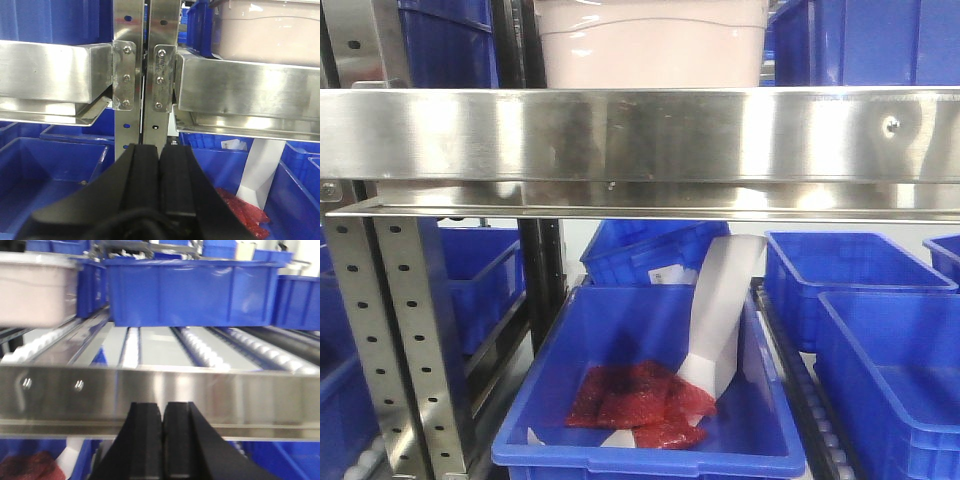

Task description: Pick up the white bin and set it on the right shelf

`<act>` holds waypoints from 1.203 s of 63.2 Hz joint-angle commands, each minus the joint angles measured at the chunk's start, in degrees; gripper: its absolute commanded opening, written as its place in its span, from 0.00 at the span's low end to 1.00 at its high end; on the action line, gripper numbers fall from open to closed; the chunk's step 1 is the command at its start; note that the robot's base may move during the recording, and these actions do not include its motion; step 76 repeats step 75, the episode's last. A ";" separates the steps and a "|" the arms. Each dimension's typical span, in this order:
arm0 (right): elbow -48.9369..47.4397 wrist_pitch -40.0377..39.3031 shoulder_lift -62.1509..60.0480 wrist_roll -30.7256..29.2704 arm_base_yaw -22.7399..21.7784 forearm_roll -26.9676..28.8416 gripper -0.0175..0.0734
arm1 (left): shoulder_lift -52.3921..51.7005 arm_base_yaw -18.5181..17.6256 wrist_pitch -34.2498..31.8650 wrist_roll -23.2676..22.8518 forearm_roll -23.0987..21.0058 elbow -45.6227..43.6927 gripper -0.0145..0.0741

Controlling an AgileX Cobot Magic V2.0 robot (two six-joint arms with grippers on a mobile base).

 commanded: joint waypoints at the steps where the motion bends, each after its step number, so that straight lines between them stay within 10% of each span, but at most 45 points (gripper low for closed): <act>1: 2.69 -8.39 -2.17 -1.44 0.17 1.40 0.27 | -0.57 -0.23 -5.23 -0.43 -0.35 -0.02 0.03; 76: 10.11 -9.56 -7.97 -3.10 0.17 5.07 0.27 | -0.47 -0.23 -5.23 -0.43 -0.35 -0.02 0.03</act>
